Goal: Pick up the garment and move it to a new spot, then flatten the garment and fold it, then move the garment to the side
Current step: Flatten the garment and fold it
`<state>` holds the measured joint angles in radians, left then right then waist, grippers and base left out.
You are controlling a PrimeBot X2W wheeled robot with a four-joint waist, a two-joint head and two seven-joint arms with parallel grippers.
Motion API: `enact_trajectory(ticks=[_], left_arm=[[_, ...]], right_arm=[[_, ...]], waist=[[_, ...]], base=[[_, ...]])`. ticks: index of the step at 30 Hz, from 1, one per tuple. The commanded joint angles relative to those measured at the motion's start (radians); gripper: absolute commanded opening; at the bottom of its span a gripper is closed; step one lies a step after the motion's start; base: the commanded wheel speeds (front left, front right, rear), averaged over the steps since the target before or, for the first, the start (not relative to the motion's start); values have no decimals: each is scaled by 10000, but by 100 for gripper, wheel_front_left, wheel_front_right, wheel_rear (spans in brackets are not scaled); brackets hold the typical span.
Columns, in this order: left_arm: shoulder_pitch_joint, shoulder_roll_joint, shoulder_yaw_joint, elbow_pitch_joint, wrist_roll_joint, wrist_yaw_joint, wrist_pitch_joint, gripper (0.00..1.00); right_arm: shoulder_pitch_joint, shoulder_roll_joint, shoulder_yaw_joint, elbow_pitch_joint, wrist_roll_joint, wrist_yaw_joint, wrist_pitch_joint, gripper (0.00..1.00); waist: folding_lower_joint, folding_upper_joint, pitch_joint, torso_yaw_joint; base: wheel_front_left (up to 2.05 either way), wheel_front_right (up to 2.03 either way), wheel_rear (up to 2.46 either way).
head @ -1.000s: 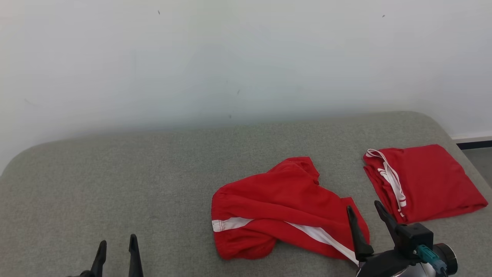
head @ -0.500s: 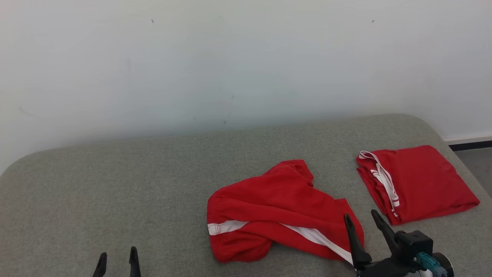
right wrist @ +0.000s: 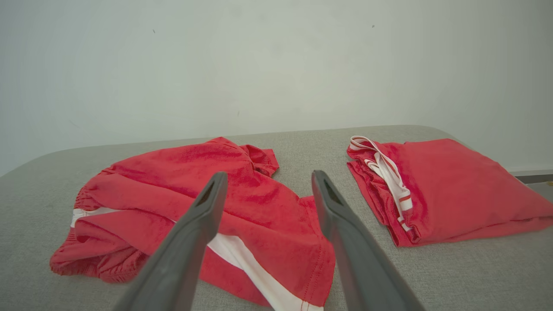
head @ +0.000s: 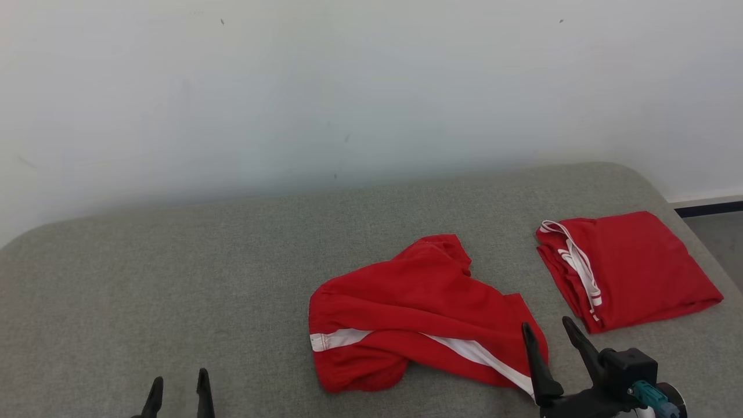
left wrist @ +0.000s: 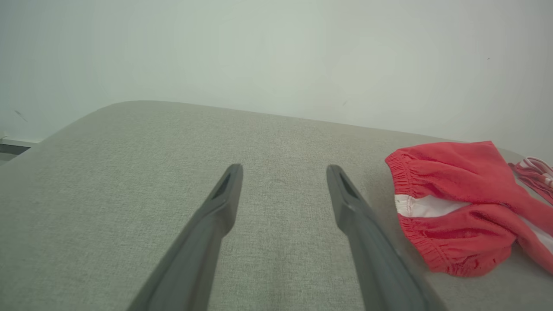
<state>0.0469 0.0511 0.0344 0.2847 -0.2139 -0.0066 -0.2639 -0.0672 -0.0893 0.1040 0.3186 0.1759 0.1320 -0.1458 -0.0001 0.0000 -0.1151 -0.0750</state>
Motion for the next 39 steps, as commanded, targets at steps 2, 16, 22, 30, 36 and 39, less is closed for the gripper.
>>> enact_trajectory(ticks=[2, 16, 22, 30, 36, 39], left_arm=[[-333, 6, -176, 183, 82, -115, 1, 100], [-2124, 1, -1677, 2071, -673, -525, 1196, 100], [-2595, 1, -2302, 2670, -1202, -437, 1311, 100], [-3270, 3, -2690, 3190, -1325, -313, 1295, 100], [-3756, 3, -2798, 3636, -1356, -227, 1299, 100], [-3923, 3, -2873, 3798, -1379, -257, 1258, 100]], right_arm=[[-94, 14, -62, 3, 90, -30, 115, 100], [-213, 180, 27, 750, 248, -30, 2119, 100], [-522, 247, 229, 1113, 422, -30, 2444, 100], [-1034, 310, 600, 1781, 698, -30, 2412, 100], [-1281, 339, 840, 2237, 920, -30, 2245, 100], [-1427, 352, 1043, 2385, 1047, -30, 2120, 100]], waist=[[1, 0, 127, -49], [1, 0, 999, -853], [1, 0, 1405, -1272], [1, 0, 1874, -1313], [1, 0, 2043, -1274], [1, 0, 2097, -1266]], base=[[0, 0, 0], [0, 0, 0], [0, 0, 0], [0, 0, 0], [0, 0, 0], [0, 0, 0]])
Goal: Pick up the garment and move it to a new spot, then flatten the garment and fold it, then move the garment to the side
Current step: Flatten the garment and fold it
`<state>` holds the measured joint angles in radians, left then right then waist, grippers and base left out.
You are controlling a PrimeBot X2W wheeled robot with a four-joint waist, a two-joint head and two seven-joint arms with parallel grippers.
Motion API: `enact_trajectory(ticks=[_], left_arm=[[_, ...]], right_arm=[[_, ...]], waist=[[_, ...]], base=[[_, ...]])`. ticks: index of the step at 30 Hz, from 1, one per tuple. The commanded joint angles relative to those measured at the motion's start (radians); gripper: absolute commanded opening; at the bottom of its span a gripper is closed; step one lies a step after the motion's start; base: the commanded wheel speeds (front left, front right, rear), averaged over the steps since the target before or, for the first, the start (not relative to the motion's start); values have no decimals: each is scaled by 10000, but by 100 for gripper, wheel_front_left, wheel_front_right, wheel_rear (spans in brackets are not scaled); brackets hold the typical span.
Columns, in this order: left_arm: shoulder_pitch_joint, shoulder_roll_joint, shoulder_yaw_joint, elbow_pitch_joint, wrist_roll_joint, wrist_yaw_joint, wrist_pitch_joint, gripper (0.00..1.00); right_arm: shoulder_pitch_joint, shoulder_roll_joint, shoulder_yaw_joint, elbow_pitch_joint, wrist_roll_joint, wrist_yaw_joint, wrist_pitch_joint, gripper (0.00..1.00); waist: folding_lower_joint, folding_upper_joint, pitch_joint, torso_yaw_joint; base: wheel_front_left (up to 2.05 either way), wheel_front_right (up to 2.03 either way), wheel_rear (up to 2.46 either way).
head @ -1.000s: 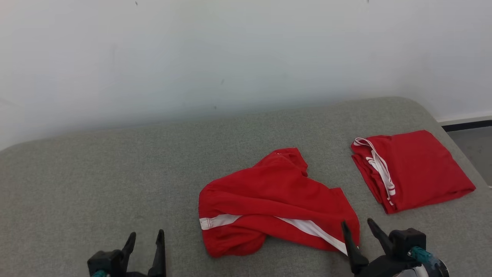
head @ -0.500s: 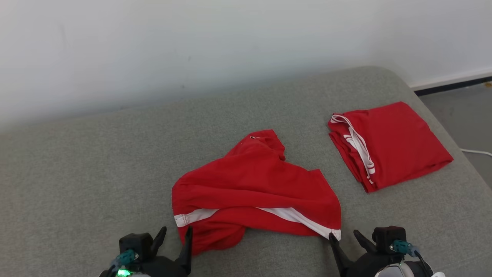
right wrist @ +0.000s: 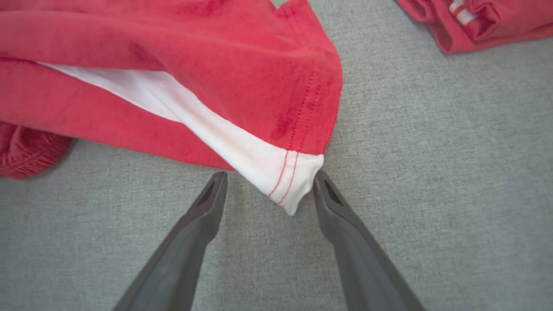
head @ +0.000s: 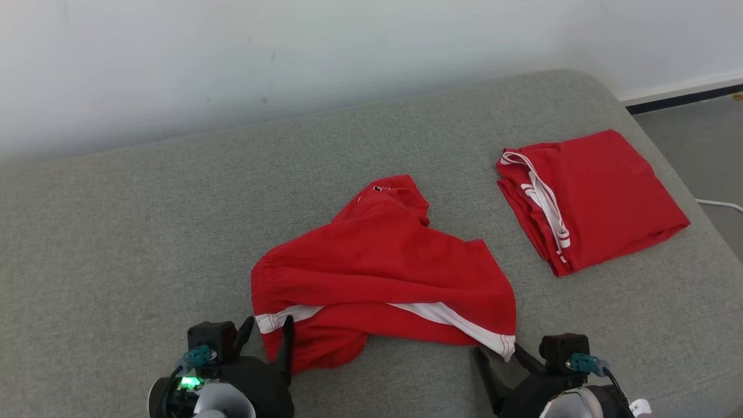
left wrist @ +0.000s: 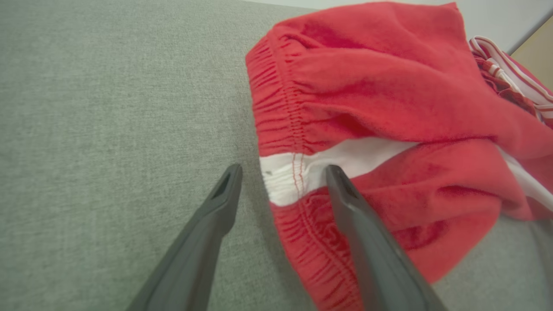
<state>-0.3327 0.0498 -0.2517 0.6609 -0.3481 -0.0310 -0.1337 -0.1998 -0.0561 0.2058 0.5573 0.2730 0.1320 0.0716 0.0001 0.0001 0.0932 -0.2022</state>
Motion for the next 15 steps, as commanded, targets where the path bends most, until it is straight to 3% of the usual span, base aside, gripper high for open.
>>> enact_trajectory(ticks=[1, 7, 8, 9, 10, 15], left_arm=[[-163, 16, -29, 75, -43, -27, -62, 100], [-316, 16, -77, 251, -122, -71, -275, 98], [-314, 16, -83, 274, -130, -77, -321, 91], [-306, 16, -88, 300, -141, -88, -356, 57], [-293, 22, -92, 316, -156, -94, -342, 50], [-115, 67, -124, 354, -233, -92, -434, 59]], right_arm=[[-119, 21, 99, 60, 132, -30, -96, 100], [-285, 26, 504, 303, 348, -30, -320, 100], [-299, 27, 562, 335, 381, -30, -344, 100], [-310, 27, 613, 360, 404, -30, -368, 100], [-320, 26, 655, 377, 437, -30, -401, 100], [-294, -20, 848, 411, 541, -30, -555, 100]], waist=[[-1, -1, 25, 9], [-1, -1, 30, 40], [-1, -1, 19, 43], [-1, -1, 6, 45], [-1, -1, -7, 47], [-1, -1, -82, 60]], base=[[0, 0, 0], [0, 0, 0], [0, 0, 0], [0, 0, 0], [0, 0, 0], [0, 0, 0]])
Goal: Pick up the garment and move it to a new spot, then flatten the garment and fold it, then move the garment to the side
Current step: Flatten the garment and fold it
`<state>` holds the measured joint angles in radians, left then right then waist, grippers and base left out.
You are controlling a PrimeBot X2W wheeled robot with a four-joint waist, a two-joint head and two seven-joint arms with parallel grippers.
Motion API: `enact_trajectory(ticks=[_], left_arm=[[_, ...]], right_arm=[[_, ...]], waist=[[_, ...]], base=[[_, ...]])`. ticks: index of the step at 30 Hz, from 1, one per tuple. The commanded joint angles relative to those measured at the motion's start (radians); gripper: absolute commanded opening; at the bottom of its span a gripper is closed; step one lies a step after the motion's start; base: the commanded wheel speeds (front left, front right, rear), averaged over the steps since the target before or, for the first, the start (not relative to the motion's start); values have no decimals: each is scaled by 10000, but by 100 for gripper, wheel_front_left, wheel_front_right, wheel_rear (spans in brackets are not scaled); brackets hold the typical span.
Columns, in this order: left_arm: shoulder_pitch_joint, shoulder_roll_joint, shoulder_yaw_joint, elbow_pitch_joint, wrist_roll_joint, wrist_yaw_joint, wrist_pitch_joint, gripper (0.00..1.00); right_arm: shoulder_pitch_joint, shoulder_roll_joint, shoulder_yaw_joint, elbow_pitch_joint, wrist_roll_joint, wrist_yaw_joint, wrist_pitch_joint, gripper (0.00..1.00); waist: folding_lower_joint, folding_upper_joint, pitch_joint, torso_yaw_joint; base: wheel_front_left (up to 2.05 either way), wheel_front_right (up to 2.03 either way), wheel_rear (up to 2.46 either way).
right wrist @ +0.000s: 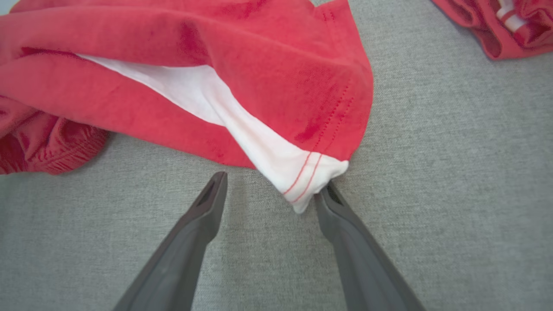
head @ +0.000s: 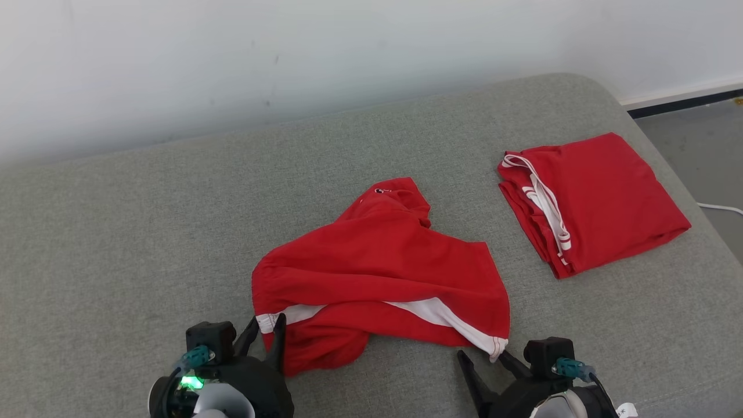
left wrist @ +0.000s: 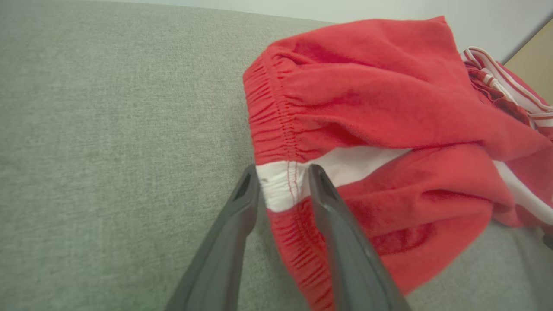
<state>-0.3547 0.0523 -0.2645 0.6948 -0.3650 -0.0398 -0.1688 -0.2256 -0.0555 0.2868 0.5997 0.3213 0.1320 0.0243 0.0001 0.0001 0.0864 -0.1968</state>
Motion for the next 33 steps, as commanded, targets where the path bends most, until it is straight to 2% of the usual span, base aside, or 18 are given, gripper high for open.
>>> enact_trajectory(ticks=[1, 3, 9, 11, 14, 15, 16, 17, 26, 33], left_arm=[[135, 52, 4, 6, -64, 9, -90, 64], [153, 60, 0, -7, -78, 23, -83, 67], [243, 97, -47, -101, -150, 45, -115, 67], [255, 93, -73, -114, -168, 35, -120, 60], [231, 99, -119, -137, -182, 23, -80, 31], [204, 107, -133, -151, -187, 19, -70, 22], [174, 111, -149, -162, -195, 14, -63, 0], [135, 126, -177, -186, -209, 0, -62, 0], [124, 112, -166, -385, -427, -86, -246, 0], [-13, 26, 293, -1184, -1701, -339, -339, 0]], right_arm=[[-29, -41, 76, -44, 55, -30, -121, 100], [-23, -49, 99, -75, 74, -30, -188, 100], [31, -60, 81, -305, -13, -30, -446, 100], [18, -73, 82, -362, -56, -30, -504, 100], [-77, -88, 28, -455, -119, -30, -600, 100], [-102, -82, 13, -462, -142, -30, -598, 68], [-132, -75, -6, -499, -172, -30, -646, 35], [-150, -63, -67, -518, -188, -30, -709, 0], [-226, -54, -339, -757, -270, -30, -967, 0], [-470, -292, -475, -1457, -107, -30, -795, 0]], waist=[[-1, -1, -25, 7], [-1, -1, -32, 10], [-1, -1, -69, 6], [-1, -1, -71, -1], [-1, -1, -49, -2], [-1, -1, -34, -2], [-1, -1, -26, 0], [-1, -1, -20, 13], [-1, -1, -129, 82], [-1, -1, -302, 205]], base=[[0, 0, 0], [0, 0, 0], [0, 0, 0], [0, 0, 0], [0, 0, 0], [0, 0, 0], [0, 0, 0], [0, 0, 0], [0, 0, 0], [0, 0, 0]])
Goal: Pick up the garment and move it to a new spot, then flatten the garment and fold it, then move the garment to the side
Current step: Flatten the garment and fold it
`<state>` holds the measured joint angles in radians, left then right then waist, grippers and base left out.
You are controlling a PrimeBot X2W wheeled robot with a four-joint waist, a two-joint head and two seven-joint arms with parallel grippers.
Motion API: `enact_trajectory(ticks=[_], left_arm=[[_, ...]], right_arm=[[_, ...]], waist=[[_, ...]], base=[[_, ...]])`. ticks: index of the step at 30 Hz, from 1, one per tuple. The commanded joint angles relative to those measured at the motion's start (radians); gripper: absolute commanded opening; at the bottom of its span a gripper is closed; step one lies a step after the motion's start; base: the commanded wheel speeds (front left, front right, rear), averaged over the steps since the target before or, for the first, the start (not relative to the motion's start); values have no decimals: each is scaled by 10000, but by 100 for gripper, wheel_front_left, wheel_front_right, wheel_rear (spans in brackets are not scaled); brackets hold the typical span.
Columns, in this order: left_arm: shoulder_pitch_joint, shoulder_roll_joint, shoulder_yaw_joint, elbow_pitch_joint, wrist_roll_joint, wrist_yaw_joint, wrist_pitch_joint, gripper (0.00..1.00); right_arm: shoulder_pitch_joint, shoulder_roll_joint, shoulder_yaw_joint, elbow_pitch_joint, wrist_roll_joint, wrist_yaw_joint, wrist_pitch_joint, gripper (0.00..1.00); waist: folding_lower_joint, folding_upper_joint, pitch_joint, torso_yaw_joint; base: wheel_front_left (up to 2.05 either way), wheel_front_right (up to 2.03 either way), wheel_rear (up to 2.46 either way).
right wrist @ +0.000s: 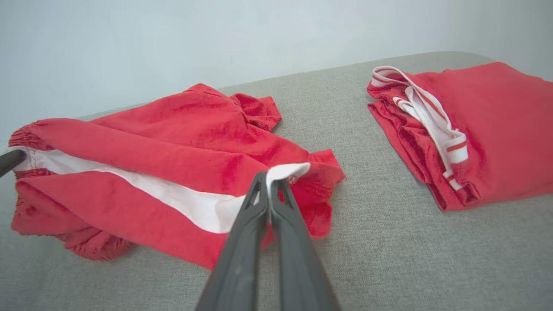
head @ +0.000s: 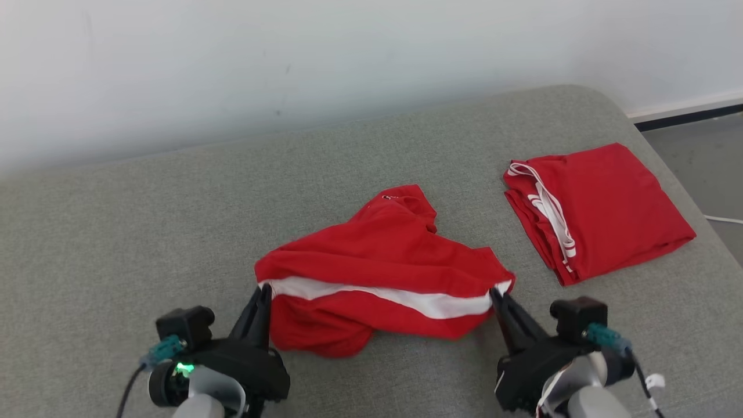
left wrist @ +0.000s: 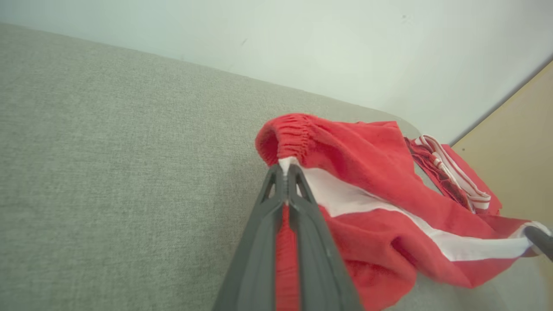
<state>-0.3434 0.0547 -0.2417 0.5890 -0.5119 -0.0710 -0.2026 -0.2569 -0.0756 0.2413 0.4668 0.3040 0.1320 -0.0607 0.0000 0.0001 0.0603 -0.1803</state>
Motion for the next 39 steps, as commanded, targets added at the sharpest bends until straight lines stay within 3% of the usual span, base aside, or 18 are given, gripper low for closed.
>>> enact_trajectory(ticks=[1, 7, 16, 20, 24, 31, 36, 39], left_arm=[[-176, -4, 109, -281, -420, -88, 53, 0], [-846, -35, 272, -1300, -1966, -254, 906, 0], [-2779, 19, 441, -2672, -3013, -289, 2471, 0], [-4026, 63, 779, -3044, -3452, -63, 3014, 0], [-5469, 439, 1143, -3093, -3405, 184, 3219, 0], [-8412, 1295, 1535, -2646, -2381, 553, 2409, 0], [-10291, 1373, 1973, -2402, -2111, 223, 770, 0], [-11088, 1403, 2156, -2327, -2039, -14, -28, 0]], right_arm=[[-211, -161, -5, -279, 111, -30, 112, 0], [-1056, -642, 35, -1394, 535, -30, 608, 0], [-3250, -1225, 65, -2757, 1415, -29, 1274, 0], [-4536, -1356, 186, -2801, 1992, -29, 1542, 0], [-6178, -1283, 329, -2031, 2431, -30, 1500, 0], [-9642, -1059, 318, 76, 1786, -29, 197, 0], [-11797, -893, -504, 1330, 1249, -30, -1533, 0], [-12702, -845, -1206, 1678, 822, -30, -1961, 0]], waist=[[0, -1, -58, 62], [0, -1, 36, 205], [0, -1, 693, 321], [0, -1, 1286, 376], [0, -1, 2330, 230], [0, -1, 4662, 104], [0, -1, 5690, 219], [0, -1, 6039, 333]], base=[[0, 0, 0], [0, 0, 0], [0, 0, 0], [0, 0, 0], [0, 0, 0], [0, 0, 0], [0, 0, 0], [0, 0, 0]])
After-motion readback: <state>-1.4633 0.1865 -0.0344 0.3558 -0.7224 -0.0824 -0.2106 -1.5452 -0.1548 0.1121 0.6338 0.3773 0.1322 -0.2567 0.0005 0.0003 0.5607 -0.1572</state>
